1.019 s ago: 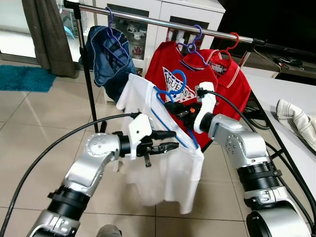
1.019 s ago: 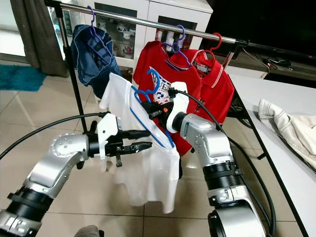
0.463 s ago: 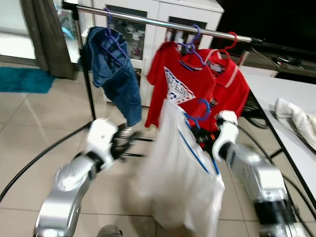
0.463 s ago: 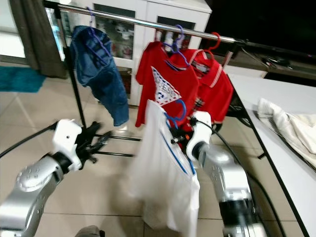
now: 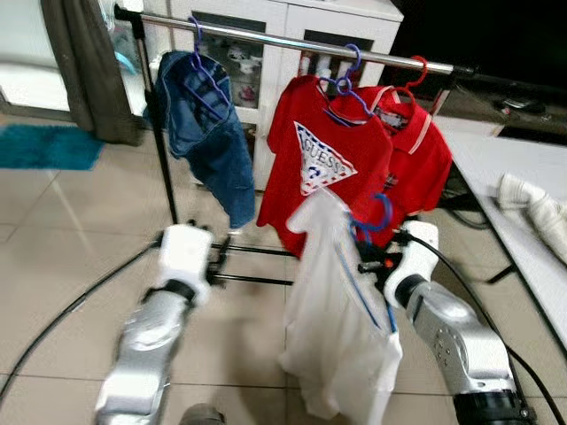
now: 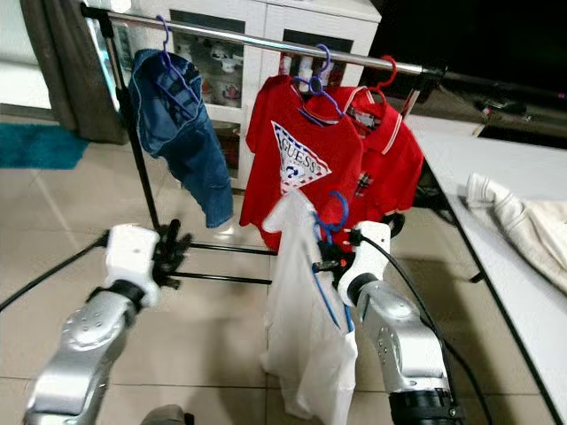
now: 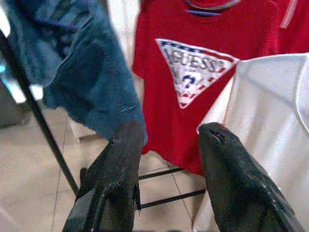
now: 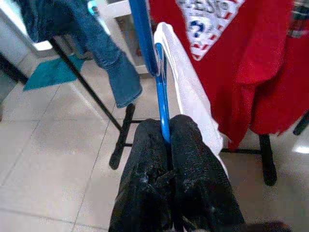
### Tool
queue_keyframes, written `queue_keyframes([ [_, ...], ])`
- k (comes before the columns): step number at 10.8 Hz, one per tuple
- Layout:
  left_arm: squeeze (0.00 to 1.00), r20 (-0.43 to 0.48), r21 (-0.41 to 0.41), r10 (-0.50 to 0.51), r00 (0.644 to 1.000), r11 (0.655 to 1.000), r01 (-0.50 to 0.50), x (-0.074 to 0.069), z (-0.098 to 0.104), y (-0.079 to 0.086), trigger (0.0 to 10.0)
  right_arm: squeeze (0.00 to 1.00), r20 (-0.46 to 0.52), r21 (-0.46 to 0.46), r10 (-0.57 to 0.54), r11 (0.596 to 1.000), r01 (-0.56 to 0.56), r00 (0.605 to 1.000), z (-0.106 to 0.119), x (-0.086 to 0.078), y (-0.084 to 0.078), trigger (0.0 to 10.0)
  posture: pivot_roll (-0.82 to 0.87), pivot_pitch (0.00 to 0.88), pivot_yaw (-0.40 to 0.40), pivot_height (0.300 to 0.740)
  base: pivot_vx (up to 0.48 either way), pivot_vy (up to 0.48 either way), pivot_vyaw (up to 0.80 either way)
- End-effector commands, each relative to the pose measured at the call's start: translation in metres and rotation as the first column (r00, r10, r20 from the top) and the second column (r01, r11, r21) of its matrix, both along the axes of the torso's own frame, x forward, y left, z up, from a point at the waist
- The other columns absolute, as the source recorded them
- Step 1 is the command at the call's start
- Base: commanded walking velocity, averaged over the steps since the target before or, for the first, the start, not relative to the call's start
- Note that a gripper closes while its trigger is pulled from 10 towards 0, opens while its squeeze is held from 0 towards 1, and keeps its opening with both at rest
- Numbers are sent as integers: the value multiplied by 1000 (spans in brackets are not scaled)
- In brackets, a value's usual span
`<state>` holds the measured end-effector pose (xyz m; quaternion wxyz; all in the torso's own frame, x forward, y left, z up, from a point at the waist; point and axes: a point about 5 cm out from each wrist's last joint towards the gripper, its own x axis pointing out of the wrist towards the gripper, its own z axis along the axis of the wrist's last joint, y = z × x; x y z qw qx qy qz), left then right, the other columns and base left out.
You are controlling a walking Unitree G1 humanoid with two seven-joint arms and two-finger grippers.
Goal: Hang hanger
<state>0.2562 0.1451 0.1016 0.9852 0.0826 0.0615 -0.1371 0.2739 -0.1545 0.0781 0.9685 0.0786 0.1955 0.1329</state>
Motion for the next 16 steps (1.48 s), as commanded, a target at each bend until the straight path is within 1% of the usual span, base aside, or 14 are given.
queue_keyframes([
  [1, 0, 8, -1, -8, 1000, 1000, 8, 2, 1, -6, 10000, 0, 38, -9, -28, 1000, 29, 999, 8, 2, -7, 10000, 76, 0, -63, 740, 270, 0, 0],
  [2, 0, 12, -33, 1, 1000, 999, 0, 5, 3, -7, 10000, 0, 72, -36, 2, 999, 1, 997, 13, 3, -2, 10000, 72, 0, -60, 740, 349, 0, 800],
  [4, 0, 8, -39, 15, 1000, 999, -15, 6, 4, -5, 10000, 0, 84, -28, -13, 999, 16, 996, 15, 6, 0, 10000, 90, 0, -58, 740, 354, 0, 800],
  [5, 0, 11, -33, 19, 1000, 999, -18, 6, 7, -3, 10000, 0, 89, -8, -30, 999, 31, 996, 17, 10, 3, 10000, 109, 0, -71, 740, 356, 0, 0],
  [8, 0, 10, -33, 35, 999, 999, -35, 2, 9, 2, 10000, 0, 116, -18, -9, 1000, 12, 993, 26, 20, 9, 10000, 106, 0, -81, 740, 369, 0, 0],
  [9, 0, 10, -28, 35, 999, 999, -34, 4, 9, 2, 10000, 0, 125, -31, -4, 999, 8, 992, 30, 20, 9, 10000, 95, 0, -83, 740, 382, 0, 0],
  [11, 0, 11, -30, 35, 999, 999, -35, 2, 9, 0, 10000, 0, 124, -36, 3, 999, 1, 992, 30, 20, 7, 10000, 107, 0, -87, 740, 381, 0, 0],
  [13, 0, 6, -16, 32, 999, 999, -32, -2, 11, 1, 10000, 0, 130, -40, 7, 999, -2, 991, 31, 24, 6, 10000, 125, 0, -90, 740, 382, 0, 0],
  [14, 0, 4, -6, 33, 999, 999, -33, -3, 11, 4, 10000, 0, 134, -41, 18, 999, -13, 991, 32, 26, 9, 10000, 130, 0, -88, 740, 379, 0, 0],
  [15, 0, 0, 1, 33, 999, 999, -33, -3, 10, 6, 10000, 0, 138, -40, 59, 998, -54, 989, 33, 26, 16, 10000, 130, 0, -84, 740, 379, 0, 0],
  [16, 0, 0, 2, 31, 1000, 1000, -31, -2, 11, 6, 10000, 0, 144, -66, 103, 993, -94, 984, 34, 24, 22, 10000, 125, 0, -81, 740, 382, 0, 0],
])
